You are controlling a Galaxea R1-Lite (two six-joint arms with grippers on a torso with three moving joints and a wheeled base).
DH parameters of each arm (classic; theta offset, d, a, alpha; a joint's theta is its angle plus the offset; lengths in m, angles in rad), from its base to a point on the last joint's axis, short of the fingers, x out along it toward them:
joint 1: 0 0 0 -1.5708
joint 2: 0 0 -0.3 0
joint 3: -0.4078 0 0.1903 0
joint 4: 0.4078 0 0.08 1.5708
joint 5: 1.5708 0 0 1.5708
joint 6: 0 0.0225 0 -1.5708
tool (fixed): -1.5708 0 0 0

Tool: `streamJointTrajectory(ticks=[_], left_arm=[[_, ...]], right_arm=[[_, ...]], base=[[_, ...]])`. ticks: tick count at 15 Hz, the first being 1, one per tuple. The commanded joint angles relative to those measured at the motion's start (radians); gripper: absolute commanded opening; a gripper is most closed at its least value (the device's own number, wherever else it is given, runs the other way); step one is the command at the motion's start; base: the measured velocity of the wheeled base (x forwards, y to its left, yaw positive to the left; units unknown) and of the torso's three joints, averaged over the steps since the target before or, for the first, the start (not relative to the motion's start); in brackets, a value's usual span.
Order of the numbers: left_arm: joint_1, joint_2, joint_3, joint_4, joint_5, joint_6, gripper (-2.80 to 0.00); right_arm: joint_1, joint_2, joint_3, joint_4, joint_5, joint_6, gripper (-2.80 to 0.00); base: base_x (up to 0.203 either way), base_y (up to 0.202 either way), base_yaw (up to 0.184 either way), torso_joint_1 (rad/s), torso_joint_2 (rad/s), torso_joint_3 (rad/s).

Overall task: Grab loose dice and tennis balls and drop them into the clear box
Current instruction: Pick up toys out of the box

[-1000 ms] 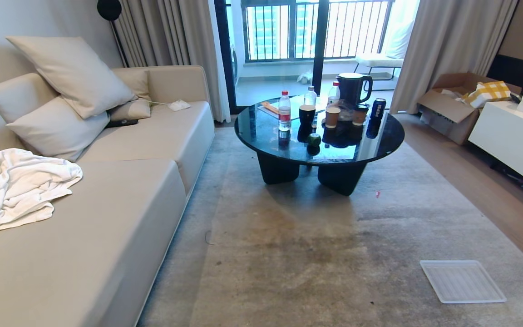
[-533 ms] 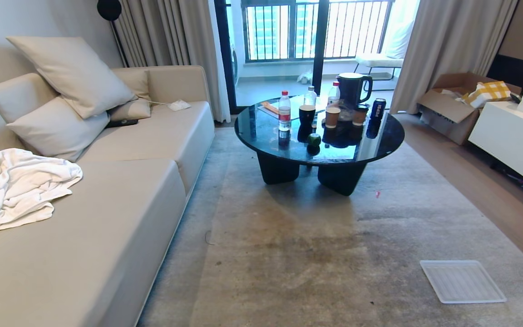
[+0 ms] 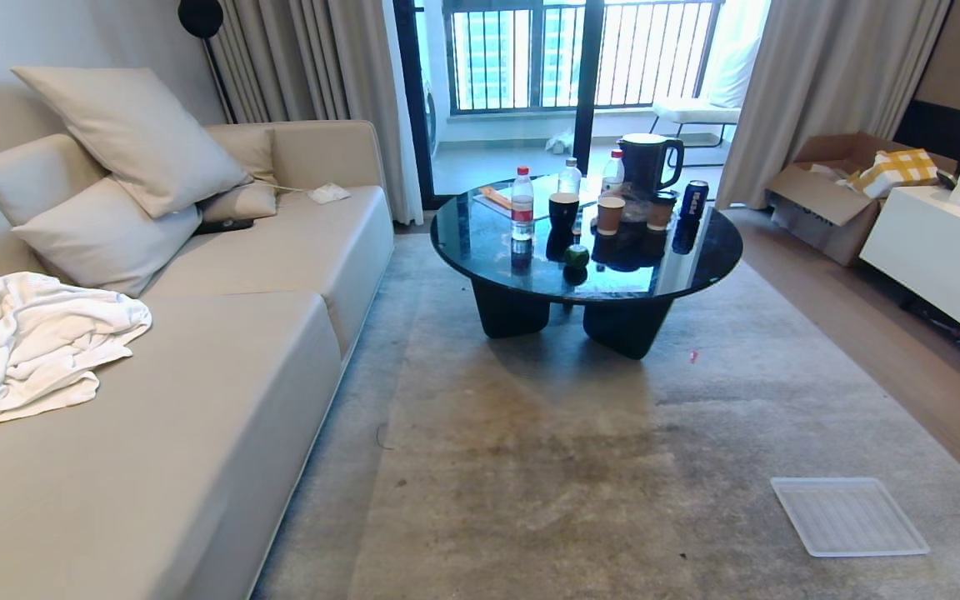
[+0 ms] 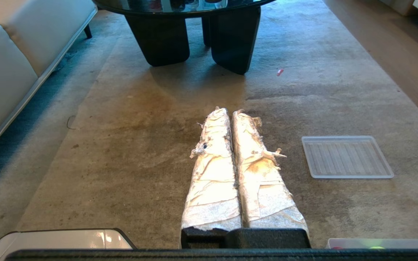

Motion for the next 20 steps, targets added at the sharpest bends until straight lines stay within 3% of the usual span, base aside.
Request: streamJointTrajectory(ticks=[1,8,20], left_arm=[[0.000,0.000,0.000,0.000,0.000,0.000,-2.80],[0.000,0.000,0.000,-0.001,0.000,0.001,-2.80],[0.000,0.000,0.000,-0.001,0.000,0.001,-2.80]], right_arm=[[0.000,0.001,0.000,0.001,0.000,0.000,-2.80],[0.000,0.001,0.000,0.001,0.000,0.000,-2.80],[0.000,0.001,0.000,0.001,0.000,0.000,-2.80]], base=[[0.000,0.000,0.000,0.000,0.00,0.000],[0.012,0.000,0.000,0.000,0.00,0.000],[0.183,0.000,0.000,0.003,0.00,0.002]])
